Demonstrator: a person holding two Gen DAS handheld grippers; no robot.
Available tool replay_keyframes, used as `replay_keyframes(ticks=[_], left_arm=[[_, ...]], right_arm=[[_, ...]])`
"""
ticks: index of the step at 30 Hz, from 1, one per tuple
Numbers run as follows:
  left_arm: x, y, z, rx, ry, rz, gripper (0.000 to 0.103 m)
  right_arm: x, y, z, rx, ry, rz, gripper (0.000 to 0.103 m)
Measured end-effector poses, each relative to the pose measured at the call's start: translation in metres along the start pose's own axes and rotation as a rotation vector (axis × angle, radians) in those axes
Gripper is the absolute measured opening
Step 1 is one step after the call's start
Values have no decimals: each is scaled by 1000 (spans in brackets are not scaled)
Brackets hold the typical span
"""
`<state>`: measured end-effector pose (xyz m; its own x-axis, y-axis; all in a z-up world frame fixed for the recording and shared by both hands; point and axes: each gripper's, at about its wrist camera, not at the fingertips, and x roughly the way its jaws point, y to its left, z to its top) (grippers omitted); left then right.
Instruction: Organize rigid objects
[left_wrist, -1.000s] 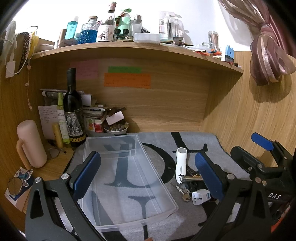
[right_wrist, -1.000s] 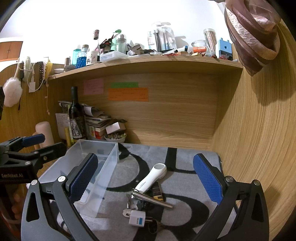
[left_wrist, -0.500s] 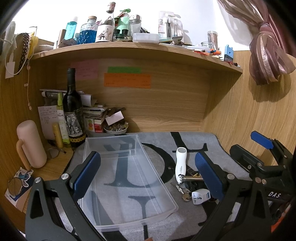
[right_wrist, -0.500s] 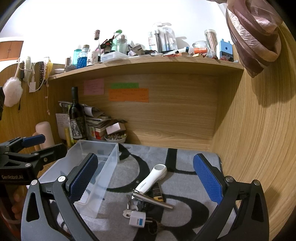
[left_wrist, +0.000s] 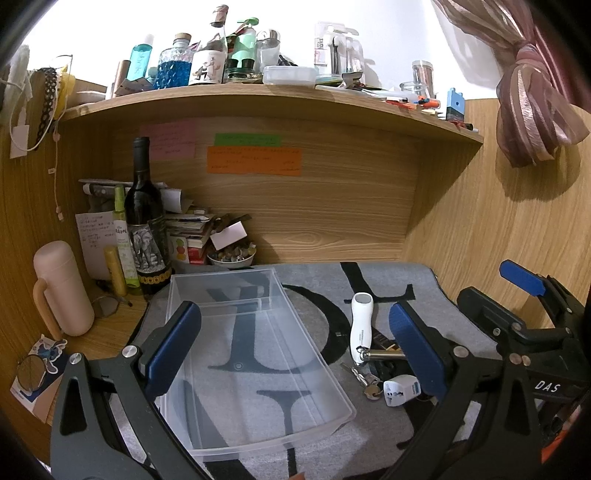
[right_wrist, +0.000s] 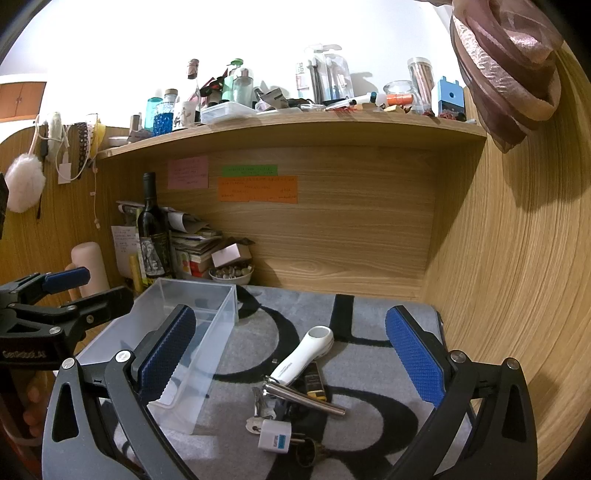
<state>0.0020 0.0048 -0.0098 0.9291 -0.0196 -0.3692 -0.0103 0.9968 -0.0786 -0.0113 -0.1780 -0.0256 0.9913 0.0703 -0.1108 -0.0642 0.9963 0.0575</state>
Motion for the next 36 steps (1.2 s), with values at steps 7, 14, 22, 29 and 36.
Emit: replay_keyframes(ticks=[7, 14, 22, 29, 36], left_arm=[[-2, 0, 0, 8, -10, 6, 103], [-2, 14, 1, -1, -16, 20, 103], [13, 48, 3, -40, 46, 45, 84], [32, 88, -1, -95, 132, 74, 71], [53, 120, -8, -81, 234, 123, 59]], right_arm=[[4, 0, 1, 10, 6, 13, 103], [19, 0, 1, 26, 35, 27, 103], [41, 0, -1, 26, 84, 16, 102], [57, 3, -1, 8, 120, 3, 88], [75, 1, -3, 6, 174, -15, 78]])
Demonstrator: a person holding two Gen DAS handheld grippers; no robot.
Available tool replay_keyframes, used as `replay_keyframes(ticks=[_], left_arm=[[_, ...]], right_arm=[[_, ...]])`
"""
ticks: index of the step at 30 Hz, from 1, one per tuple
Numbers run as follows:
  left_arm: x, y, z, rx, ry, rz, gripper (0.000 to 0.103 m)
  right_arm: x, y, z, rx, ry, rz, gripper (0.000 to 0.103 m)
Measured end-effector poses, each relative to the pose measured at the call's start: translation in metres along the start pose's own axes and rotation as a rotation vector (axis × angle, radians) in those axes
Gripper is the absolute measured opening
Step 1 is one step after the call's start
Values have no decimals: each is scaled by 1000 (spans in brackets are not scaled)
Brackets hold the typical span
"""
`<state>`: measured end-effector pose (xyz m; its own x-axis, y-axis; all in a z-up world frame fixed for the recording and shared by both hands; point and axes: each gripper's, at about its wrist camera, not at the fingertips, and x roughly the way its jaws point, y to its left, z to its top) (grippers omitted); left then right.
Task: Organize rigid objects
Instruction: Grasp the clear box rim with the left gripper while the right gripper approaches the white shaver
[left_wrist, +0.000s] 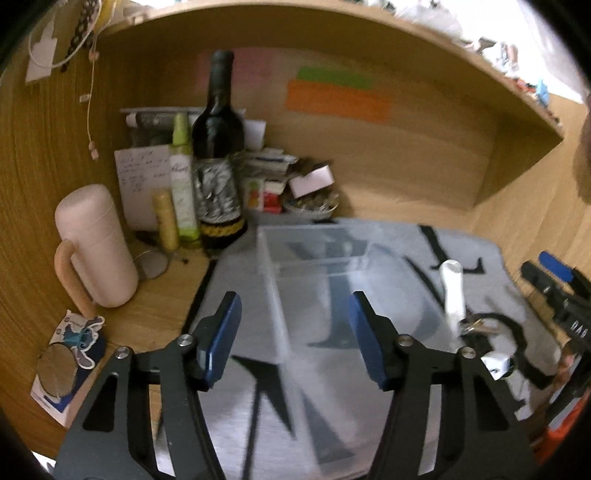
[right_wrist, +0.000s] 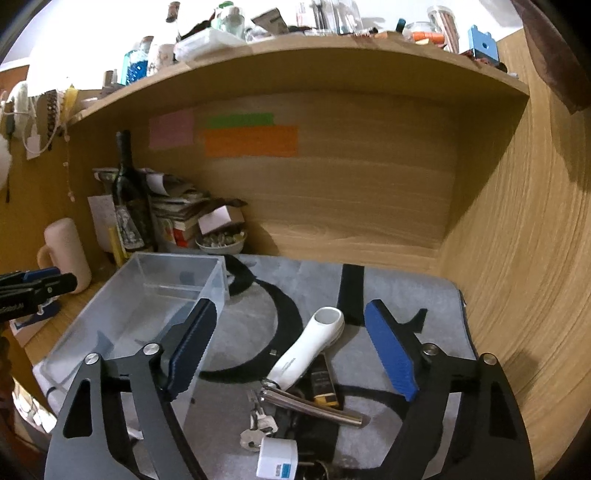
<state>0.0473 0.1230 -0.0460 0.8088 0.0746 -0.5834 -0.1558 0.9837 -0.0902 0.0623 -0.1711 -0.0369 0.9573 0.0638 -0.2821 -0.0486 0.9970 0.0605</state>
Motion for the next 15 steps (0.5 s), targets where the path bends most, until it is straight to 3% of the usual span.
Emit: replay_keyframes(ticks=[5, 7, 15], left_arm=[[20, 13, -1, 23, 84, 9, 58], [30, 18, -2, 25, 124, 1, 52], [59, 26, -12, 6, 258, -83, 40]], right_arm=[[16, -4, 3, -10, 51, -17, 74], [22, -4, 3, -23, 71, -28, 74], [55, -19, 1, -22, 191, -59, 66]])
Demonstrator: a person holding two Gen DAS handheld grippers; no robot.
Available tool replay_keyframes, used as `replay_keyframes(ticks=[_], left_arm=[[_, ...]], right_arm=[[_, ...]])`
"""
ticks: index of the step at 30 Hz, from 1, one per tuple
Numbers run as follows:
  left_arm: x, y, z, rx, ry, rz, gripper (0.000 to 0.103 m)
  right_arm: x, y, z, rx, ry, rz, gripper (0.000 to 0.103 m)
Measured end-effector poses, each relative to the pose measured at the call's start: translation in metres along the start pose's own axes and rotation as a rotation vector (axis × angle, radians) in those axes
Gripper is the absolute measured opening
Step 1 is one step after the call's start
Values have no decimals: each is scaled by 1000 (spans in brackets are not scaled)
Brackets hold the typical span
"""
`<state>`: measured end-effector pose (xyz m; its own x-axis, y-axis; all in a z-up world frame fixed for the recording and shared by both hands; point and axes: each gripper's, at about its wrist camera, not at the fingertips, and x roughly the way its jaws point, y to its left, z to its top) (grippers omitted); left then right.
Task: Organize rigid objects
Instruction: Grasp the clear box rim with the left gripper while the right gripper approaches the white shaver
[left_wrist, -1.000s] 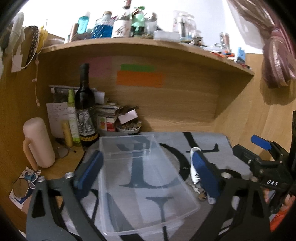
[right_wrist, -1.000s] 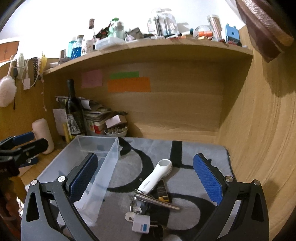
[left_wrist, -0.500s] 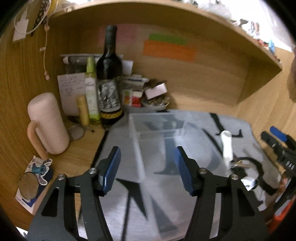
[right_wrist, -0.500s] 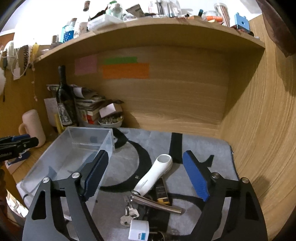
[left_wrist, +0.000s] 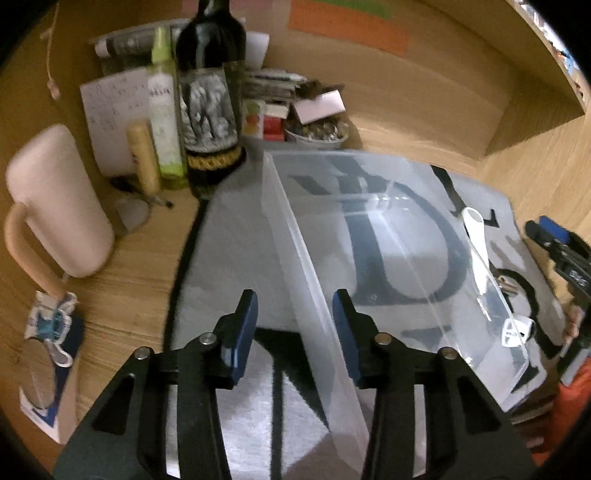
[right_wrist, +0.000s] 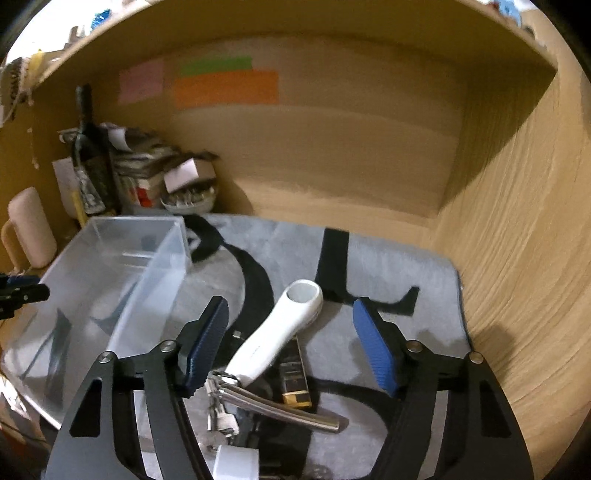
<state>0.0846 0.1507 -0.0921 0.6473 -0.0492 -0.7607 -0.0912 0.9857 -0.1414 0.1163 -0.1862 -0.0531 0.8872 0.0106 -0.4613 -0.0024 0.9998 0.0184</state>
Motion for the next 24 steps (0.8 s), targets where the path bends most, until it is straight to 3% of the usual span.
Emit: replay_keyframes(ticks=[9, 20, 24], left_arm=[[13, -8, -1, 5, 29, -71, 20], [13, -10, -2, 35, -3, -61, 19], [13, -11, -2, 36, -7, -58, 19]], right_arm=[[52, -5, 3, 7, 163, 37, 55], [116, -6, 4, 32, 351, 82, 55], [126, -10, 7, 55, 374, 90, 52]])
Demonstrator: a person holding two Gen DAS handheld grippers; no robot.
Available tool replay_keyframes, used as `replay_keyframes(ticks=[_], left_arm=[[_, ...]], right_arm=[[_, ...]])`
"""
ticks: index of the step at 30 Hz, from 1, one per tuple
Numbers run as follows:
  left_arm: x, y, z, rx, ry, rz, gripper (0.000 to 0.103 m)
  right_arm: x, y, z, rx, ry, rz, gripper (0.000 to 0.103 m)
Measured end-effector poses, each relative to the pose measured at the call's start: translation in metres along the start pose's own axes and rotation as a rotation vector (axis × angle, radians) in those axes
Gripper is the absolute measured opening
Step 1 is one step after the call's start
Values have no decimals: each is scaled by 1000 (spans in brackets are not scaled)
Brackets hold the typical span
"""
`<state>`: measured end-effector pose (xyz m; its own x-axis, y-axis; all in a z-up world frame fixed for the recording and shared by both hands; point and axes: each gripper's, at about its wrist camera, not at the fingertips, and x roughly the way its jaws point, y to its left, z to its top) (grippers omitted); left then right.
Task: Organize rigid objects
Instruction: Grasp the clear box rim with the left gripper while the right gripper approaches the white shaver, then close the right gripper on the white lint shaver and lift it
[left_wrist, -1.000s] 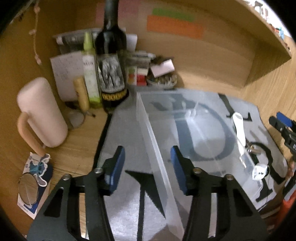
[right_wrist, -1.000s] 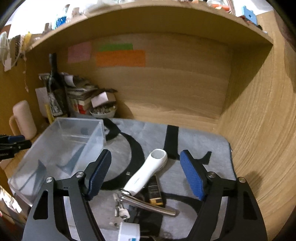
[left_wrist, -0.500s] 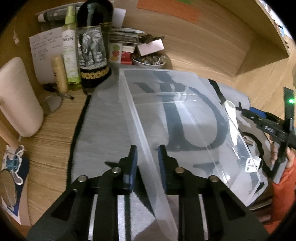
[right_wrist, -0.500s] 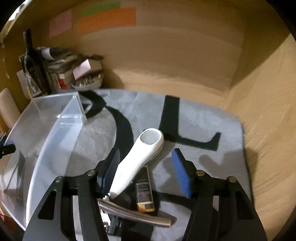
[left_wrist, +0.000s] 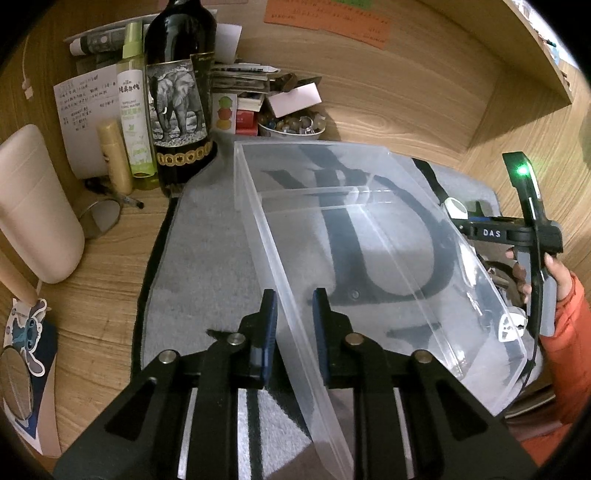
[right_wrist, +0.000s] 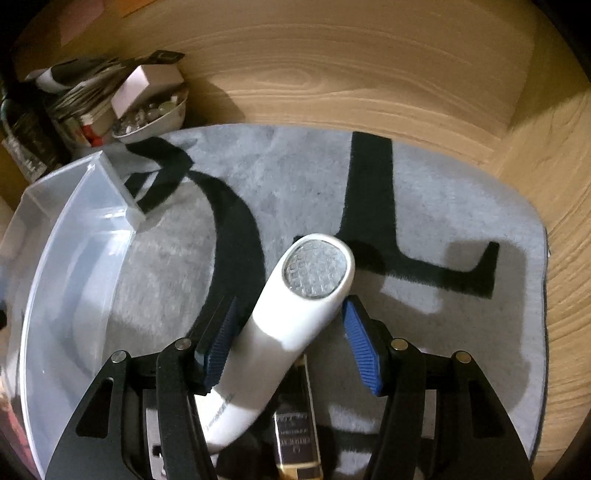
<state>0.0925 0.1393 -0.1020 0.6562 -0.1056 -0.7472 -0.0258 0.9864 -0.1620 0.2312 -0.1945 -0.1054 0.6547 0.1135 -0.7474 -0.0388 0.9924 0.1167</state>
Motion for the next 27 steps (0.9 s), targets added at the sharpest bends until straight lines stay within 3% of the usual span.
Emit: replay_keyframes(ticks=[8, 16, 27], left_arm=[[2, -1, 0, 1, 1, 12, 19], [5, -2, 2, 6, 11, 31, 19], [8, -4, 3, 8, 15, 55, 18]], right_arm=[[-7, -3, -1, 32, -37, 65, 42], [-37, 3, -8, 12, -166, 85, 36], [-91, 16, -14, -29, -345, 68, 35]])
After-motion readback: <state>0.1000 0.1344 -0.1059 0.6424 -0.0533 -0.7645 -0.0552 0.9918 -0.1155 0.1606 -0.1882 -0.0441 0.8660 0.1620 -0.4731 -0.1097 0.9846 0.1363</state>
